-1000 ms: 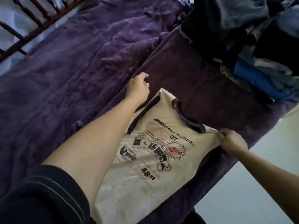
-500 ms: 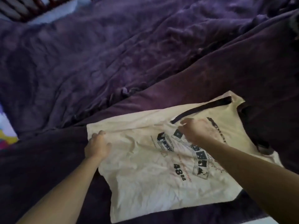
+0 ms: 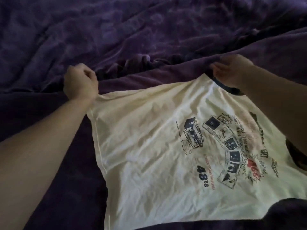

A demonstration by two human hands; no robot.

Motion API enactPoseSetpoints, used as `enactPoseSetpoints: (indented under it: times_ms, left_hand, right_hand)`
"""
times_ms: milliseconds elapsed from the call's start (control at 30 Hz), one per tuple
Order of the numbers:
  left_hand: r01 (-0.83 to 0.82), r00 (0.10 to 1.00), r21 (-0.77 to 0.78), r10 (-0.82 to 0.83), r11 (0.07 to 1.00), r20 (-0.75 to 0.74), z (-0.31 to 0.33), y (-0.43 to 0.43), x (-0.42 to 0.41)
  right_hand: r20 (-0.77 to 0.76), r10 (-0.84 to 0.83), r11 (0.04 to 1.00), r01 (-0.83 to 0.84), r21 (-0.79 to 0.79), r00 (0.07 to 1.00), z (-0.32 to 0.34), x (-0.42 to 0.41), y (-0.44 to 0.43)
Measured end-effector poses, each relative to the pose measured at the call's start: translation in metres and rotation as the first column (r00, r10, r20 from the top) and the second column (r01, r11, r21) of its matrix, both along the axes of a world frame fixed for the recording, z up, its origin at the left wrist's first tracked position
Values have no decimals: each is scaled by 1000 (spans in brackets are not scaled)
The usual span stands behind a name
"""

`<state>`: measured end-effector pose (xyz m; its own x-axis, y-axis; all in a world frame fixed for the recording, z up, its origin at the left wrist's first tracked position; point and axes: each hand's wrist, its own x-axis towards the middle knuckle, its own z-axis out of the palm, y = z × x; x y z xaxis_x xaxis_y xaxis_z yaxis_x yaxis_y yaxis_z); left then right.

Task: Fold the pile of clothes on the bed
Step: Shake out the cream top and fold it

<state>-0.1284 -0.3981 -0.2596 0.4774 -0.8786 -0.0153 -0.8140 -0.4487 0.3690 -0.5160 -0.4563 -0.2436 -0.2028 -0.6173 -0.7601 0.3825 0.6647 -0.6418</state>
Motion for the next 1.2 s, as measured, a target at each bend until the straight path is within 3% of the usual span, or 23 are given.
enactPoseSetpoints:
  times_ms: [67, 100, 167, 200, 333, 467, 600, 700, 800, 867, 933, 1000, 1033, 1067, 1133, 1200]
  left_hand:
    - [-22, 997, -15, 20, 1000, -80, -4, 19, -2]
    - [-30, 993, -13, 29, 999, -114, -7, 37, -4]
    - [-52, 983, 17, 54, 998, -177, -10, 88, -9]
    - [-65, 977, 42, 72, 997, -201, -10, 117, -12]
    - [-105, 930, 227, 177, 968, -323, -5, 239, -36]
    - [-53, 857, 431, 263, 901, -444, 9, 338, -69]
    - [-19, 820, 471, 283, 882, -497, 15, 376, -83]
    - [-82, 769, 416, 324, 905, -552, 12, 380, -77]
    - [-181, 714, 379, 386, 908, -584, 11, 387, -64]
    - [-194, 743, 436, 421, 879, -520, 14, 399, -62]
    - [-186, 841, 461, 383, 867, -381, 23, 412, -67]
    - [-116, 961, 383, 201, 917, -188, 35, 420, -77]
    - [0, 996, 327, 29, 945, -83, 38, 422, -84]
    - [156, 986, 280, -166, 947, 11, 39, 425, -92]
    - [430, 877, 272, -470, 861, 102, 34, 429, -112]
    - [533, 793, 388, -604, 752, 81, 23, 434, -134]
  right_hand:
    - [-133, 101, 993, -108, -43, 986, 0, 5, 15]
    - [-313, 144, 984, -170, -56, 939, 1, 10, 30]
    - [-731, 221, 933, -357, -34, 646, 0, 13, 75]
    - [-820, 253, 890, -457, -12, 513, -1, 13, 106]
    - [-851, 450, 739, -648, 184, 272, -6, 0, 247]
    - [-887, 461, 600, -742, 300, 14, -7, -23, 367]
    - [-771, 593, 403, -744, 533, -231, -11, -45, 439]
    - [-793, 556, 467, -696, 545, -248, -20, -68, 446]
    - [-901, 387, 551, -733, 398, -198, -26, -81, 428]
    - [-928, 344, 530, -786, 317, -143, -22, -83, 427]
    - [-918, 360, 469, -819, 330, -164, -15, -87, 443]
    - [-881, 417, 398, -827, 397, -222, -10, -94, 464]
    - [-865, 437, 378, -823, 425, -246, -7, -99, 472]
    - [-855, 448, 371, -815, 445, -262, -7, -105, 476]
    - [-855, 434, 376, -805, 459, -285, -9, -113, 473]
    - [-844, 432, 343, -807, 481, -320, -14, -114, 465]
